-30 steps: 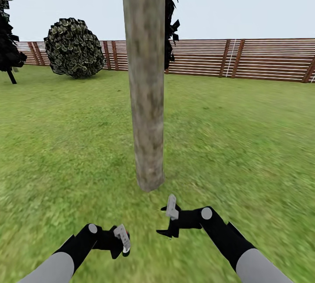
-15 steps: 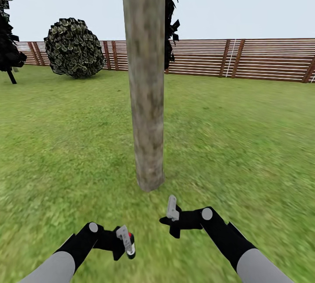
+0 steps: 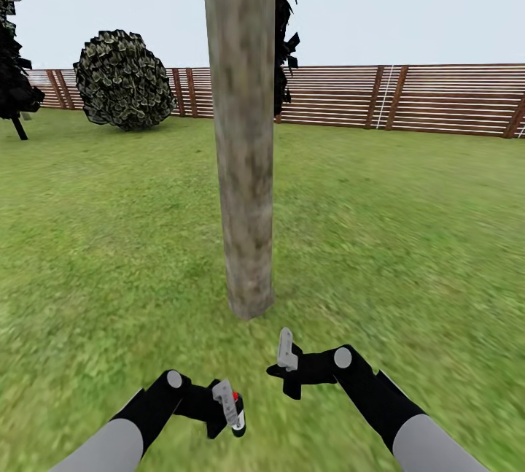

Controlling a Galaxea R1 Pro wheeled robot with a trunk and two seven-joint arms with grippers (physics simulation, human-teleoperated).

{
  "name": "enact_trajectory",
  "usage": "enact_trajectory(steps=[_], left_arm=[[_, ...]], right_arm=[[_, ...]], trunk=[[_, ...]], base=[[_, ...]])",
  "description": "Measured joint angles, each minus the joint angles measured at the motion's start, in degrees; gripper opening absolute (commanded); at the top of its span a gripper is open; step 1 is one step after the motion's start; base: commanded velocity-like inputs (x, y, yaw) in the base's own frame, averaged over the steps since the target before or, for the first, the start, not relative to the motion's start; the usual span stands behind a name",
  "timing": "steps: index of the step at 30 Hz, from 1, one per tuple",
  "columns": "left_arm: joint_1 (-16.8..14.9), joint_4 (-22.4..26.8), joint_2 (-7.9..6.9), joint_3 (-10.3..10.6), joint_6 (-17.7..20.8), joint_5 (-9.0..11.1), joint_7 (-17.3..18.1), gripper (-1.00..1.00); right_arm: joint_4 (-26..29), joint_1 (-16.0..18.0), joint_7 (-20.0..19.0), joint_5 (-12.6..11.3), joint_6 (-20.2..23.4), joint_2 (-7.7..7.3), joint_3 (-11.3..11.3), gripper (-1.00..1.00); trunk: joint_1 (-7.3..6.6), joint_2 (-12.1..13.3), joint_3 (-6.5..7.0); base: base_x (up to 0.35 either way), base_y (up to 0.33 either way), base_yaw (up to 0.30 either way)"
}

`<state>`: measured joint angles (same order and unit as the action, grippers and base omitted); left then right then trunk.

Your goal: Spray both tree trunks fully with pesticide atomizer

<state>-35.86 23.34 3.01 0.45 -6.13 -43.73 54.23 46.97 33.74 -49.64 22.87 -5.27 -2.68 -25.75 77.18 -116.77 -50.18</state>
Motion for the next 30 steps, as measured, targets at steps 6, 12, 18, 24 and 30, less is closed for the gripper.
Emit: enact_trajectory(steps=[6, 12, 18, 24, 30], left_arm=[[0.0, 2.0, 0.52, 0.1, 0.3, 0.2, -0.4, -1.0], [0.0, 2.4, 0.91, 0.0, 0.3, 0.4, -1.6, -1.0], [0.0, 2.4, 1.61, 0.0, 0.1, 0.4, -3.5, -1.0], [0.0, 2.4, 1.8, -0.1, 0.0, 0.4, -3.6, -1.0], [0.1, 2.4, 2.32, -0.1, 0.0, 0.4, -3.7, -1.0]], right_arm=[[0.0, 0.0, 0.0, -0.1, 0.0, 0.04, -0.1, -1.0], [0.0, 0.0, 0.0, -0.1, 0.0, 0.04, -0.1, -1.0], [0.0, 0.0, 0.0, -0.1, 0.0, 0.04, -0.1, -1.0], [0.0, 0.0, 0.0, -0.1, 0.0, 0.04, 0.0, -1.0], [0.1, 0.0, 0.0, -0.1, 0.0, 0.04, -0.1, -1.0]], trunk=[[0.0, 0.0, 0.0], [0.0, 0.0, 0.0], [0.0, 0.0, 0.0], [0.0, 0.0, 0.0], [0.0, 0.0, 0.0]], base=[[0.0, 0.0, 0.0], [0.0, 0.0, 0.0], [0.0, 0.0, 0.0], [0.0, 0.0, 0.0], [0.0, 0.0, 0.0]])
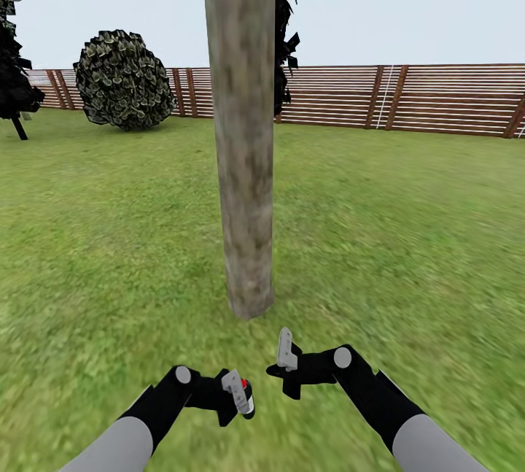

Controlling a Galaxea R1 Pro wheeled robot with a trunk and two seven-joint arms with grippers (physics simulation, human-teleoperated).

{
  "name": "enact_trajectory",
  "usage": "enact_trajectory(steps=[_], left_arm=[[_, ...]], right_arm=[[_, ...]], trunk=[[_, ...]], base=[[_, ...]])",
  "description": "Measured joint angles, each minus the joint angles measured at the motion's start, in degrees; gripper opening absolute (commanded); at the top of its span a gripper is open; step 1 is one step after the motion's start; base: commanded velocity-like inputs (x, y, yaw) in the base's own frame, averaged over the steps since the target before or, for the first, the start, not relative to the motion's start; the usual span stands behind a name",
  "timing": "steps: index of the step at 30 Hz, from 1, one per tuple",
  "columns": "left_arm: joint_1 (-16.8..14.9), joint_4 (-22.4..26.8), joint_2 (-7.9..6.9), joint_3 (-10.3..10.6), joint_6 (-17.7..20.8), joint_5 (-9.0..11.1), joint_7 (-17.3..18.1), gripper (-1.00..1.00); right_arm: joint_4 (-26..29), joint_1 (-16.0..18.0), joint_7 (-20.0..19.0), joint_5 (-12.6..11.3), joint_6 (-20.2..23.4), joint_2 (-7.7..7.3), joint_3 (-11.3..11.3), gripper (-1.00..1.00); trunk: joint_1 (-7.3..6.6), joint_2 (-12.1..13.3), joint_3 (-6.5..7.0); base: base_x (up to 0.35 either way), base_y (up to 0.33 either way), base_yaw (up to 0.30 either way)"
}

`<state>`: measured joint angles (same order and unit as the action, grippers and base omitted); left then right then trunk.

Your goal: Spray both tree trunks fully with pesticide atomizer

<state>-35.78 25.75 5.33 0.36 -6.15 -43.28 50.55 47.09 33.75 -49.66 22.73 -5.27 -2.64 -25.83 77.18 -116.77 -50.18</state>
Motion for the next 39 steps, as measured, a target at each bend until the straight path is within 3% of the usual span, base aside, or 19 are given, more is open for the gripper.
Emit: enact_trajectory(steps=[9, 16, 25, 39], left_arm=[[-0.1, 0.1, 1.41, 0.1, 0.0, 0.1, 0.0, -1.0], [-0.1, 1.4, 1.53, -0.1, 0.1, 0.3, 0.0, -1.0], [-0.1, 1.6, 1.53, 0.0, 0.0, 3.3, 0.1, -1.0], [-0.1, 1.6, 1.88, -0.1, -0.3, 3.5, 0.5, -1.0]], right_arm=[[0.1, 0.0, 0.0, -0.1, 0.0, 0.0, 0.0, -1.0], [0.2, 0.0, 0.0, -0.1, 0.0, 0.0, 0.0, -1.0], [0.3, 0.0, 0.0, -0.1, 0.0, 0.0, 0.0, -1.0], [0.3, 0.0, 0.0, -0.1, 0.0, 0.04, 0.0, -1.0]], trunk=[[0.0, 0.0, 0.0], [0.0, 0.0, 0.0], [0.0, 0.0, 0.0], [0.0, 0.0, 0.0]], base=[[0.0, 0.0, 0.0], [0.0, 0.0, 0.0], [0.0, 0.0, 0.0], [0.0, 0.0, 0.0]])
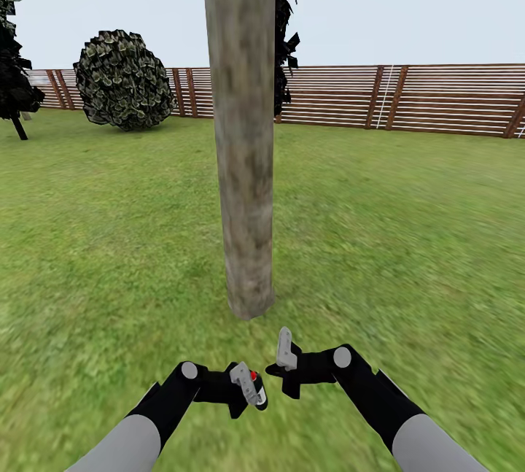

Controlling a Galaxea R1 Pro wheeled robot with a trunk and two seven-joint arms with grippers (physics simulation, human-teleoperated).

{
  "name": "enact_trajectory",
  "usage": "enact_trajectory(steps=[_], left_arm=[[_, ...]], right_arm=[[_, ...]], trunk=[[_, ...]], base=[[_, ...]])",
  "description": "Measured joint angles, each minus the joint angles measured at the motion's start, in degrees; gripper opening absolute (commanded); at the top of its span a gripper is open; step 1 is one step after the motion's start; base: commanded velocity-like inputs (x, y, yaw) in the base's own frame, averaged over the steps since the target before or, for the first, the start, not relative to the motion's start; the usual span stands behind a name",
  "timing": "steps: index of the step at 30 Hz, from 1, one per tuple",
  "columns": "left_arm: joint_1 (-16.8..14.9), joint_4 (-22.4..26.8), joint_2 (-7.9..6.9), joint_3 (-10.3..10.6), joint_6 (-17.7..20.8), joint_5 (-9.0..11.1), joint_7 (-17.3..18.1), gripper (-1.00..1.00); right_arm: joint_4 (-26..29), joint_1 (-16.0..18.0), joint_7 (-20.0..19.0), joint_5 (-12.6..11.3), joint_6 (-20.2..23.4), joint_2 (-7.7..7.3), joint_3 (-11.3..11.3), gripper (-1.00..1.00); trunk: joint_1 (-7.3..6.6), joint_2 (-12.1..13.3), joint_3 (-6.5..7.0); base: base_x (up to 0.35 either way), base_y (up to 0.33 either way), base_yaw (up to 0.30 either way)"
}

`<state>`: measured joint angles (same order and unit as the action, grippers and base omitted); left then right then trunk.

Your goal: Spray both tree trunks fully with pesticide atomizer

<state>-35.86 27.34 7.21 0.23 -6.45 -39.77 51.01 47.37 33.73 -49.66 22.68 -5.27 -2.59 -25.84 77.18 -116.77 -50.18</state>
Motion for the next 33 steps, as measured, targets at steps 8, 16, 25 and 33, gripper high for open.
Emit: enact_trajectory(steps=[8, 16, 25, 33], left_arm=[[0.0, 0.0, 0.23, 0.0, -1.1, 0.0, 0.2, -1.0], [0.0, 0.0, 0.4, 0.1, -1.4, 2.4, 0.5, -1.0], [0.0, -0.1, 0.35, 0.2, -1.5, 3.9, 0.7, -1.0], [0.1, 0.0, 0.31, 0.3, -1.5, 4.0, 4.3, -1.0]], right_arm=[[0.0, 0.0, 0.0, 0.0, 0.0, 0.3, 0.0, -1.0], [0.0, 0.0, 0.0, 0.0, 0.0, 0.39, 0.0, -1.0], [0.0, 0.0, 0.0, 0.0, 0.0, 0.39, 0.0, -1.0], [0.1, 0.0, 0.0, 0.0, 0.0, 0.39, 0.0, -1.0]], trunk=[[0.0, 0.0, 0.0], [0.0, 0.0, 0.0], [0.0, 0.0, 0.0], [0.0, 0.0, 0.0]], base=[[0.0, 0.0, 0.0], [0.0, 0.0, 0.0], [0.0, 0.0, 0.0], [0.0, 0.0, 0.0]])
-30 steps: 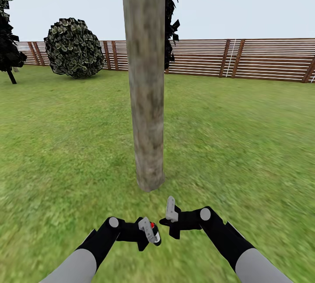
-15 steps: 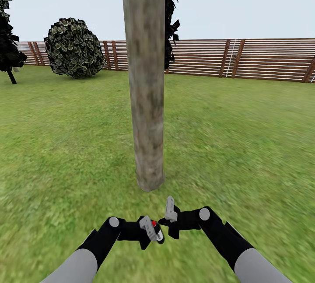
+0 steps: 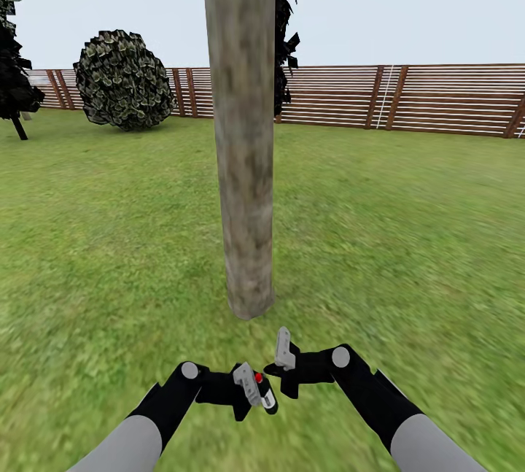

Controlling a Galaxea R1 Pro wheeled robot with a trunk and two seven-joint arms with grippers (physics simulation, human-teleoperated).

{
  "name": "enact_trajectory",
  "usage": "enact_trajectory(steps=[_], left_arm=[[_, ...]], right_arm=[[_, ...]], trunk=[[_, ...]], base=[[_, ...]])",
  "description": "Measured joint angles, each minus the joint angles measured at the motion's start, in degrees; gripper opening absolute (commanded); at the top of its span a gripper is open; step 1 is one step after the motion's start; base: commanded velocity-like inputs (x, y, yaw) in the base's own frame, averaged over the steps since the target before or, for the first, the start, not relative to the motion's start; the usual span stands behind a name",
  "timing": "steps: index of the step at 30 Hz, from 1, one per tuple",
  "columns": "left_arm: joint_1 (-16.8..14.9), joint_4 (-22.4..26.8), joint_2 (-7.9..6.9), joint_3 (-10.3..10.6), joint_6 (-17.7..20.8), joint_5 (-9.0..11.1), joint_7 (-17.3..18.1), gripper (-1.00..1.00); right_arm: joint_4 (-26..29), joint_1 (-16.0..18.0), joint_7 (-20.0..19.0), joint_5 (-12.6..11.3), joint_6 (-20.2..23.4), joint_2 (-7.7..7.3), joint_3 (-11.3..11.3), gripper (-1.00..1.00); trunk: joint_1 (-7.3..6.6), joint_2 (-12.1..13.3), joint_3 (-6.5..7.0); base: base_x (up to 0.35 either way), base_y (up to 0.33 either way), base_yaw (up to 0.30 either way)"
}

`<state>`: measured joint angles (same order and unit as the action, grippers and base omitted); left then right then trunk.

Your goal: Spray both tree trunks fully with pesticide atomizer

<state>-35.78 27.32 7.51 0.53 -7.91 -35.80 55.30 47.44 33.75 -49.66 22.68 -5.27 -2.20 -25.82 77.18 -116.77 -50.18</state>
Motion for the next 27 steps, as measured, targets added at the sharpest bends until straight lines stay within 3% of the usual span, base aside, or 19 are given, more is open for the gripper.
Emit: enact_trajectory(steps=[27], left_arm=[[-0.1, 0.0, 0.16, -0.1, 0.1, 0.1, -0.1, -1.0]], right_arm=[[0.0, 0.0, 0.0, 0.0, 0.0, 0.0, 0.0, -1.0]], trunk=[[0.0, 0.0, 0.0]], base=[[0.0, 0.0, 0.0]])
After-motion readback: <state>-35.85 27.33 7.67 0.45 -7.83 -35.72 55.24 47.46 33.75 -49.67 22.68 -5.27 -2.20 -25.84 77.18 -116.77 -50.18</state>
